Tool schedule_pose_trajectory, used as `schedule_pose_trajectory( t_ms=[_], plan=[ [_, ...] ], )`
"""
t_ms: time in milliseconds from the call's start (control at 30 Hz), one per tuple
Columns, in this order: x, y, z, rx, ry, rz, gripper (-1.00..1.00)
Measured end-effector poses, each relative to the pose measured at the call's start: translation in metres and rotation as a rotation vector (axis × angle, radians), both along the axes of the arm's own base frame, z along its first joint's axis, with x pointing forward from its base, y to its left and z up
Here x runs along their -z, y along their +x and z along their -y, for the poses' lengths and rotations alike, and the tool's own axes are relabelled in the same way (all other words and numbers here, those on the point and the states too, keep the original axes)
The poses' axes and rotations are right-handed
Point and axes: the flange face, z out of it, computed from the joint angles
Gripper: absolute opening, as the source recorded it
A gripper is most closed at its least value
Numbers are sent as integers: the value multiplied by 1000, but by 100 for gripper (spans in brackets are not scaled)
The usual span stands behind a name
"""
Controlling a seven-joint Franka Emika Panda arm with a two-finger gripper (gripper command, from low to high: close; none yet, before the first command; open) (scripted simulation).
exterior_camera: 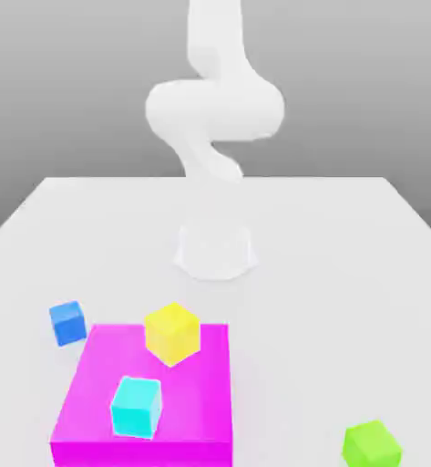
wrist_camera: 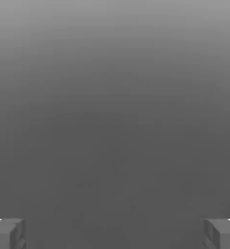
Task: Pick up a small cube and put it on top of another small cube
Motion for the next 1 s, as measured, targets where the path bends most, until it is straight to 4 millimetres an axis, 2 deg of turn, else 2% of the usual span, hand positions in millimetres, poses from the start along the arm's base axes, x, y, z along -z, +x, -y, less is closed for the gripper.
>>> schedule_pose_trajectory(
  t_ms=[67,133,200,300,433,500,600,700,867,900,1000],
  plan=[
    [49,19,33,92,25,-71,0],
    [99,30,66,183,53,-139,0],
    [149,32,98,273,84,-205,0],
    [224,20,144,411,137,-302,0],
    [325,-24,194,605,224,-433,0],
    [376,-58,212,709,277,-502,0],
    [448,-123,227,881,373,-605,0],
    [482,-137,226,912,393,-634,0],
    [526,-141,226,922,394,-639,0],
    [532,-142,225,922,395,-639,-100],
    [532,-142,225,922,395,-639,-100]
  ],
)
